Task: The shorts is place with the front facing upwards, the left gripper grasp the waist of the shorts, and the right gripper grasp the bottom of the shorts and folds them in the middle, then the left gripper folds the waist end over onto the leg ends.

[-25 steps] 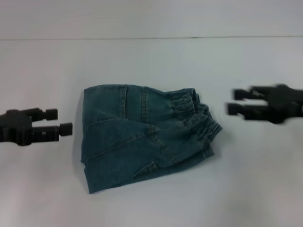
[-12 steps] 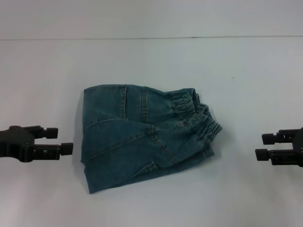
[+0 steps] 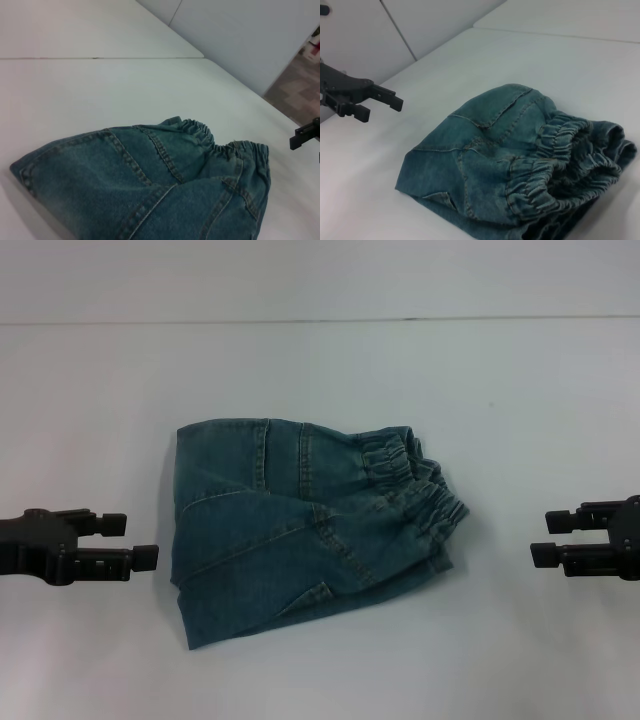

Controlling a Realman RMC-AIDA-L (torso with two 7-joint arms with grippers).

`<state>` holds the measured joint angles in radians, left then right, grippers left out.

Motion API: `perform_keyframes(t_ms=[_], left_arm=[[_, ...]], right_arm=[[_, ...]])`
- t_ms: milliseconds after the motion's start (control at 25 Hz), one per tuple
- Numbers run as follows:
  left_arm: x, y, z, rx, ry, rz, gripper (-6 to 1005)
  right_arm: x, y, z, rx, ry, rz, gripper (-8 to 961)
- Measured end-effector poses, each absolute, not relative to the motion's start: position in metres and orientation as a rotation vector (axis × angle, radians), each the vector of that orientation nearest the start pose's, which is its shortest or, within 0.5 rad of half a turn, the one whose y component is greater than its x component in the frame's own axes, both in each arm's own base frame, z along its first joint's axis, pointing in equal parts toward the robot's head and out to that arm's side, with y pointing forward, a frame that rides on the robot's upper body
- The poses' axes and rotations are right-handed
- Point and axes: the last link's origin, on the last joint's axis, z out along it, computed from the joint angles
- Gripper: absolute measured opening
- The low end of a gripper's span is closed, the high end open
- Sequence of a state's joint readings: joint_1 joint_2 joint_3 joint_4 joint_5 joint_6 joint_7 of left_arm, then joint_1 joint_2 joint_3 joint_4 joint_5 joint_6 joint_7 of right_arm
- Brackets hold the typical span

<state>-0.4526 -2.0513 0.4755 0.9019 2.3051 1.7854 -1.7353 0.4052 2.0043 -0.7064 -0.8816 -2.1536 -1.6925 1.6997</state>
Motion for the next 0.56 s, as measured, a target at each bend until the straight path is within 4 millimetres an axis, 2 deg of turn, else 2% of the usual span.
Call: perform_keyframes(t_ms=[560], left_arm=[[-0.3050,0.2937,0.0585,-2.663,-1.100,-0.479,903]], right_arm=[[0.3042,0.2994,0.0534,-2.724,0.970,0.408,683]])
